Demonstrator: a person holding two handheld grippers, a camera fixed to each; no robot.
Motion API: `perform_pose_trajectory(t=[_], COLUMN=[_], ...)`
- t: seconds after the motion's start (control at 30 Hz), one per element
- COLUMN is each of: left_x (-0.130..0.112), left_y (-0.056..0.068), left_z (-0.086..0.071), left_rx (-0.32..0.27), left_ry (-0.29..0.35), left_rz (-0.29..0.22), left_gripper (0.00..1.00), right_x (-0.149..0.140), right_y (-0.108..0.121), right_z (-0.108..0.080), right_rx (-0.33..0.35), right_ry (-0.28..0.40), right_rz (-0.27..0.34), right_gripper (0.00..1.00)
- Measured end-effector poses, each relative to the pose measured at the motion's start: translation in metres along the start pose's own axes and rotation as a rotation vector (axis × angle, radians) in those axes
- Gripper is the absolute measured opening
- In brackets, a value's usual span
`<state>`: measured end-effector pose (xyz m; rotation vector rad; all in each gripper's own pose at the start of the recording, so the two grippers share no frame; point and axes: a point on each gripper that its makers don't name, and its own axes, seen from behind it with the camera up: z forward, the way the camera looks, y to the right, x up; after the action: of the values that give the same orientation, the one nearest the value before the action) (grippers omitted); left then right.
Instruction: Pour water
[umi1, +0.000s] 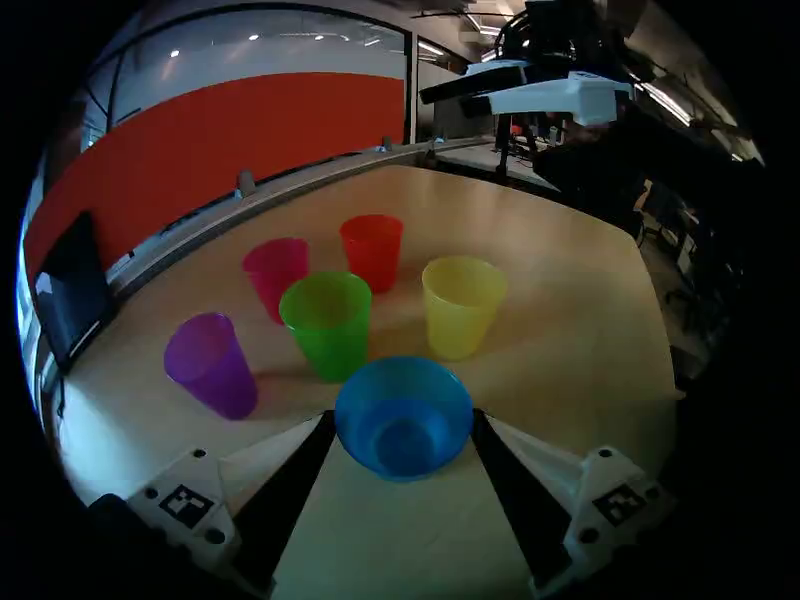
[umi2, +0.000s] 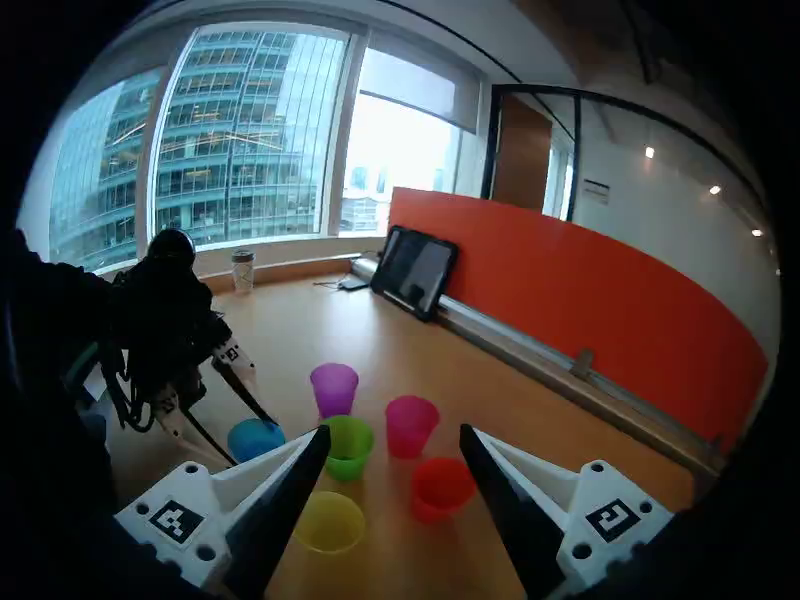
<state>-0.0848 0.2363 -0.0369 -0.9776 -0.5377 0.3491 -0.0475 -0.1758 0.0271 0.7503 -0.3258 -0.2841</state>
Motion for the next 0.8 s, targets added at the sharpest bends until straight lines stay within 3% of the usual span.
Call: perform_pose_trajectory(t=[0.27, 0.47, 0.8], left_x=[0.0012, 0.0017, 0.0043], left_y=[-0.0016, -0.0012, -0.0030], left_z=[0.0062, 0.0080, 0.0043], left_rx=[-0.005, -0.003, 0.006], left_ry=[0.000, 0.003, 0.014], left_rz=[-0.003, 0.003, 0.004], left_gripper=[0.99, 0.90, 0.89], right_x=[-0.0015, -0.0017, -0.0003], right_y=[0.0046, 0.0044, -0.0003], right_z=[0.0001, 0.0010, 0.0039], right_rx=[-0.009, -0.011, -0.001], right_ry=[-0.003, -0.007, -0.013], right_rz=[0.001, -0.001, -0.009], right_gripper=[1.00, 1.00, 1.00])
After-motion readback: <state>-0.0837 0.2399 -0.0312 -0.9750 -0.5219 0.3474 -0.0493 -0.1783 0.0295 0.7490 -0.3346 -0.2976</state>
